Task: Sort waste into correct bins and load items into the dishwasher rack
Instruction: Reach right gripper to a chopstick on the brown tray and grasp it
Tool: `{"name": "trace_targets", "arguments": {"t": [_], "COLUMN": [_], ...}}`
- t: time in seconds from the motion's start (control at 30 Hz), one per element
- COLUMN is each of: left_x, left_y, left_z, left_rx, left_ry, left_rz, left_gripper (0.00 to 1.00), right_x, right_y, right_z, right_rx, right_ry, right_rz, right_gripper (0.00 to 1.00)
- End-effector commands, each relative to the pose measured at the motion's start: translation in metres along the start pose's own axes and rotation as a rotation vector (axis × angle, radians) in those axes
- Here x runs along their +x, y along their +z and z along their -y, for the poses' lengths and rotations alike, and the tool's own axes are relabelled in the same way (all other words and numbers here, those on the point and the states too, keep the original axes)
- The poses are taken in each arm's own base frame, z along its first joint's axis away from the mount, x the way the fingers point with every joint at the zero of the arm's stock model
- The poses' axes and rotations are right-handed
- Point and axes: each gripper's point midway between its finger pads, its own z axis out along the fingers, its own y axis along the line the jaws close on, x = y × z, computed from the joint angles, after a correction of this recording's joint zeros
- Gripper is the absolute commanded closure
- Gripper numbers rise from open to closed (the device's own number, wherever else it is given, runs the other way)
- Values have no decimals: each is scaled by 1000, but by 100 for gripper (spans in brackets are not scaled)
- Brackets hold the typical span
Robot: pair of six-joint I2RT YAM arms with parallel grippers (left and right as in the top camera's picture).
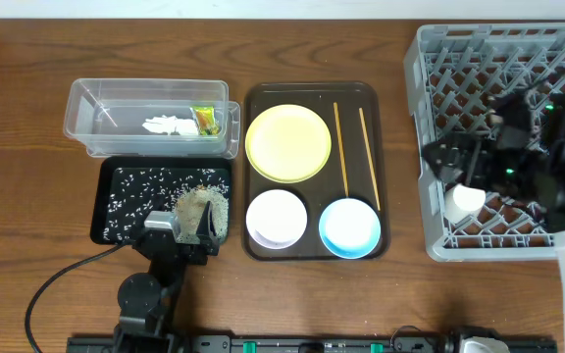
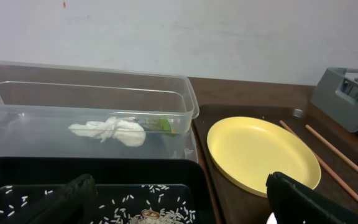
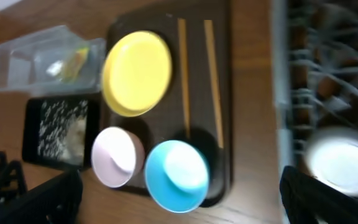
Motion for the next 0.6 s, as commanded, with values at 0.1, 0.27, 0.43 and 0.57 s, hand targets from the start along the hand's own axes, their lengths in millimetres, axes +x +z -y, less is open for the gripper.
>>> {"name": "trace_targets", "arguments": {"t": [0.1, 0.27, 0.43, 0.57], "left_x": [15, 15, 15, 15], "left_y": [2, 2, 2, 2], "left_z": [-5, -5, -5, -5], "left_rx": [-16, -16, -16, -16], "left_ry": [5, 5, 5, 5], "left_rz": [-33, -33, -33, -33], "left_gripper": [11, 10, 11, 11], "right_x": [29, 28, 16, 23], "right_y": [55, 104, 156, 206], "right_z": [-38, -50, -9, 4], "right_rx": [53, 103, 321, 336], "right_ry": [-183, -238, -76, -60], "right_rz": [-173, -196, -178, -232], "right_gripper": [3, 40, 64, 67]}}
